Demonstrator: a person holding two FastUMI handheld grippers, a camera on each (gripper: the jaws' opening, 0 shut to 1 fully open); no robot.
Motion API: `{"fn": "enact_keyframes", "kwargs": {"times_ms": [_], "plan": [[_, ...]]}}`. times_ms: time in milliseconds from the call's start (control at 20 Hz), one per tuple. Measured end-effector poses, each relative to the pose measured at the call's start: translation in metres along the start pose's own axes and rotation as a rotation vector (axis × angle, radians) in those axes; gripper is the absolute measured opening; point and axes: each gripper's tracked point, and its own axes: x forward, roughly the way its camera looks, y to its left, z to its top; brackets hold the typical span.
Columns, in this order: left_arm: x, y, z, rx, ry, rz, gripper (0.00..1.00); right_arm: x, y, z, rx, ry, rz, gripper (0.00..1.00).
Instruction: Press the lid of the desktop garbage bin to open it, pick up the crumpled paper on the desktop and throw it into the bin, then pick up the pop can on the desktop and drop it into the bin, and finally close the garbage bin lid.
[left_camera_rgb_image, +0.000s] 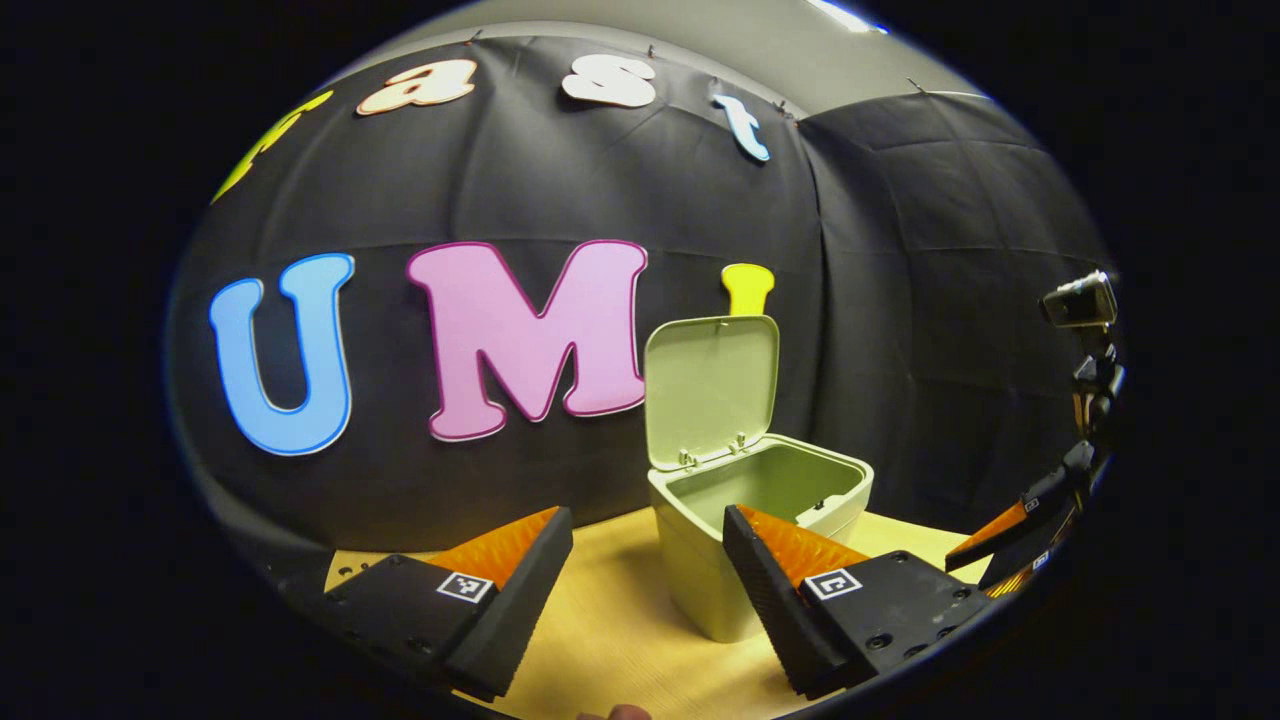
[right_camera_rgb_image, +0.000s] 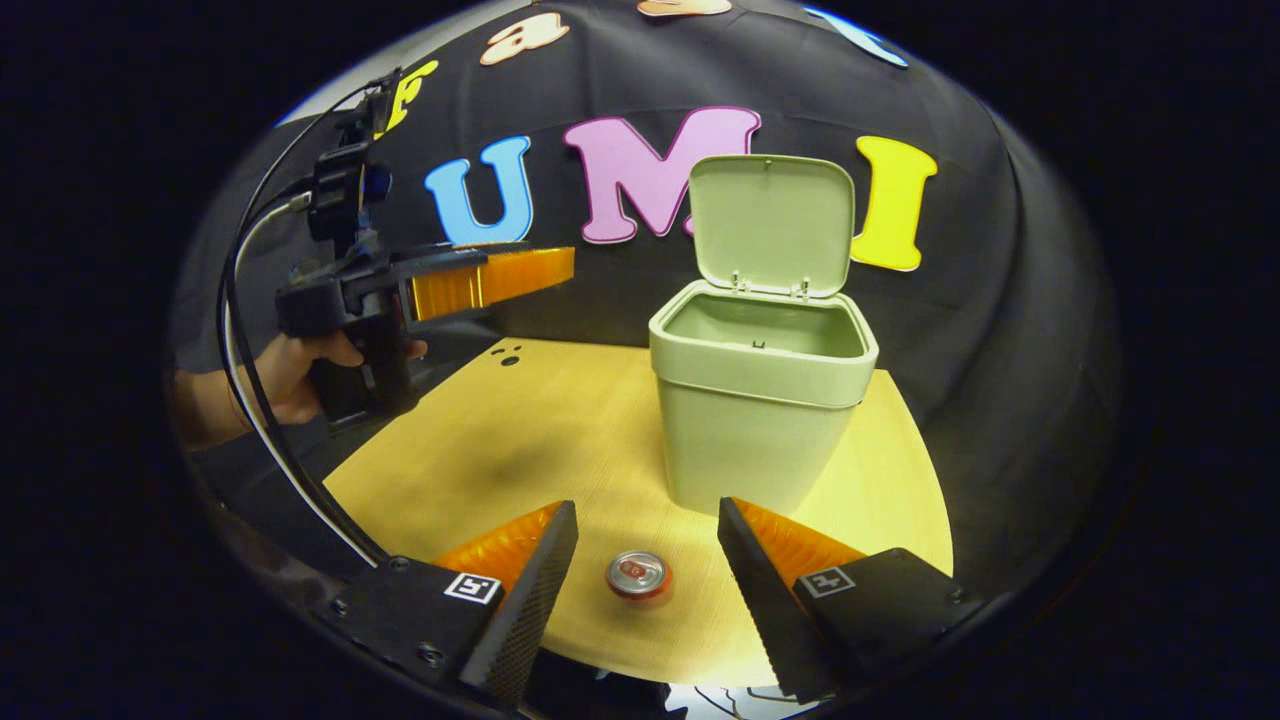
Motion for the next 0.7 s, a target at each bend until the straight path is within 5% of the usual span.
{"fn": "enact_keyframes", "kwargs": {"times_ms": [700], "plan": [[-0.062,0.046,-0.048,-0.076,0.092,0.171,0.98,0.044,0.008,-0.074,-0.082,0.200,0.095,0.92]]}}
